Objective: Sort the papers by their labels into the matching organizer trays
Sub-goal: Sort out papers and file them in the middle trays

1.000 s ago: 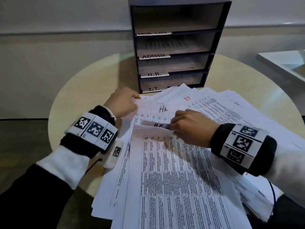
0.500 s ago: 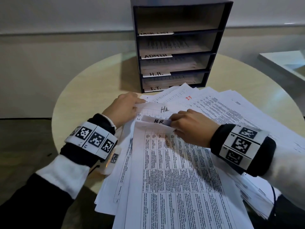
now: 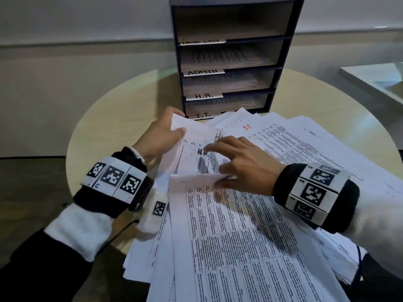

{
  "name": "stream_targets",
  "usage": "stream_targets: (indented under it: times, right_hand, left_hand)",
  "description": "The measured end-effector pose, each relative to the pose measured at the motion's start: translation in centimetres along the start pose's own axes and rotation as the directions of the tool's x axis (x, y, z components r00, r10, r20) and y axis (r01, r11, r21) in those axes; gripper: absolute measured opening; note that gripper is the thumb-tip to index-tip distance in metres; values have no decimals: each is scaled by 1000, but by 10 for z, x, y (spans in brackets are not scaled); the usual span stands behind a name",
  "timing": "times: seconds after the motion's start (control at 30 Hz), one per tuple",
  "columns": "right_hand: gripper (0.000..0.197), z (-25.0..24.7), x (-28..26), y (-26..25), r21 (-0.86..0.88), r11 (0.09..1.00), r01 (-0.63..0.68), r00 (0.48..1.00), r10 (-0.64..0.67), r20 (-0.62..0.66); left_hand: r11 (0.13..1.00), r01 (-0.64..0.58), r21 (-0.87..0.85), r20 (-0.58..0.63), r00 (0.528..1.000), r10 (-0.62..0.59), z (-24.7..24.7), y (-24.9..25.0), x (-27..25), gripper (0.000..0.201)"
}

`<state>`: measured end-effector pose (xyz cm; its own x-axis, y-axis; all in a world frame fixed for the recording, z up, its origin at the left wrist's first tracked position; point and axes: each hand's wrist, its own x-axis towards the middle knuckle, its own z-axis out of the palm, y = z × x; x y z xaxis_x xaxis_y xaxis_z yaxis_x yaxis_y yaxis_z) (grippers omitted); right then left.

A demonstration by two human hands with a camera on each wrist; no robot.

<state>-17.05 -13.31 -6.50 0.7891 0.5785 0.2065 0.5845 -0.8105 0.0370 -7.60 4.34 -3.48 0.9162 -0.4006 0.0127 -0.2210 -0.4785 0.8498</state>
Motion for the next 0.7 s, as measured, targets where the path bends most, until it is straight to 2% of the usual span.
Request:
stream_targets:
  times: [0.07,0.13,0.27,0.43,0.57,0.7]
  right_hand:
    - [28,-1,0,1,16,1000,-8,1000,9,-15]
    - [24,0,0,1,51,999,-10,999,11,-35]
    - [16,0,-2,1,143,990,12,1000,-8,-22]
    - [16,3,-3,3,156,988,13,998,-3,-67]
    - [20,4,-1,3,96,995,19,992,-7,-126]
    - [21,4,-1,5,6,995,102,976,-99,-195]
  left_hand:
    - [996,20,-88,47,999,-16,0,1,0,24]
    - [994,21,-104,83,996,-12,1,2,1,24]
    - [994,23,-105,77,997,-15,0,4,5,25]
    - [985,77,-151,73,995,-67,0,0,6,25]
    - [980,109,-167,106,990,-92,0,-2,6,25]
    - [984,95,-151,94,992,-81,1,-2,6,23]
